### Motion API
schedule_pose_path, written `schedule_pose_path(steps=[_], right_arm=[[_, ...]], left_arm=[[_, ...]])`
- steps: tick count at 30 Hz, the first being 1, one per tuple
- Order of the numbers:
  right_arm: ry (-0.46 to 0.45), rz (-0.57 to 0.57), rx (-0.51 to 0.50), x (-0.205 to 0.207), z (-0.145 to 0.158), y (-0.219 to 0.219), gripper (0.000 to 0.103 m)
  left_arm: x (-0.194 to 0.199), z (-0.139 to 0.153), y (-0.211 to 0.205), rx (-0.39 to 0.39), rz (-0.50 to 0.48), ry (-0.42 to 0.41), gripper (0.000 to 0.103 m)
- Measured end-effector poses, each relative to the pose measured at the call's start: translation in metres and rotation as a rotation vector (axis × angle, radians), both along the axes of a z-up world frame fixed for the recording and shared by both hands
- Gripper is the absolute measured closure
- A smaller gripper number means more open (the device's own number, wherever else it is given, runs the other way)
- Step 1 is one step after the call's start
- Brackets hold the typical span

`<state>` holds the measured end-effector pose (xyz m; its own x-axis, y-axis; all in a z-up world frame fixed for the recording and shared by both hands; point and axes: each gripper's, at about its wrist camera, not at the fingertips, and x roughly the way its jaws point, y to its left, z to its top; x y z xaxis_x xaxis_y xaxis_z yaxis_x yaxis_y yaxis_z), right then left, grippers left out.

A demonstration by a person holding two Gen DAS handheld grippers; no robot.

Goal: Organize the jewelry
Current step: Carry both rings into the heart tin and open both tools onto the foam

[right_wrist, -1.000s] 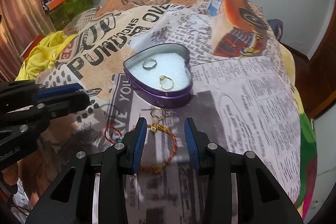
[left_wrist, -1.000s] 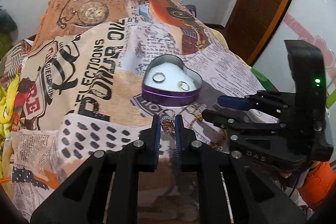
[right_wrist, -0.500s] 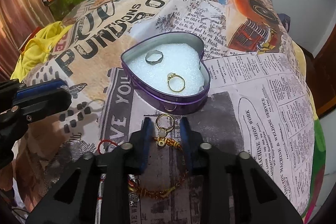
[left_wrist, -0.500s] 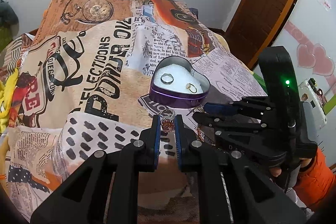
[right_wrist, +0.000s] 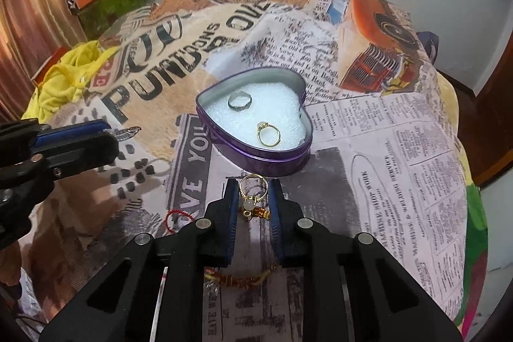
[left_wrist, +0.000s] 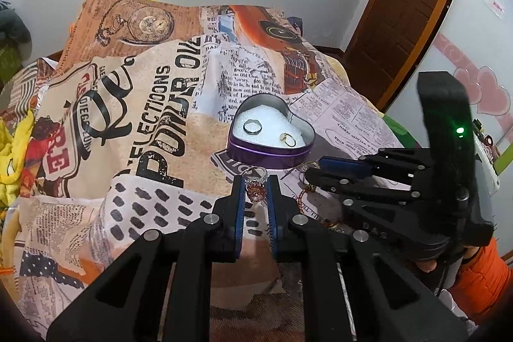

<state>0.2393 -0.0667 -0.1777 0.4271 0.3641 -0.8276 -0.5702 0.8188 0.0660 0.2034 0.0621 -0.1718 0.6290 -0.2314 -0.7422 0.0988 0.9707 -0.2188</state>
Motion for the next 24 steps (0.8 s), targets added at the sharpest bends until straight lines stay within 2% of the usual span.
schedule_pose_path(steps=[16, 24], right_arm=[[-0.121, -0.036, 0.080, -0.005, 0.050, -0.020, 0.086], [-0.138, -0.037, 0.099, 0.005, 0.052, -0.016, 0.086]], left_arm=[[0.001, 0.029, -0.005, 0.035, 0.006, -0.057, 0.091], [0.018, 0.027, -0.005, 0.037, 0.005, -0.063, 0.091]])
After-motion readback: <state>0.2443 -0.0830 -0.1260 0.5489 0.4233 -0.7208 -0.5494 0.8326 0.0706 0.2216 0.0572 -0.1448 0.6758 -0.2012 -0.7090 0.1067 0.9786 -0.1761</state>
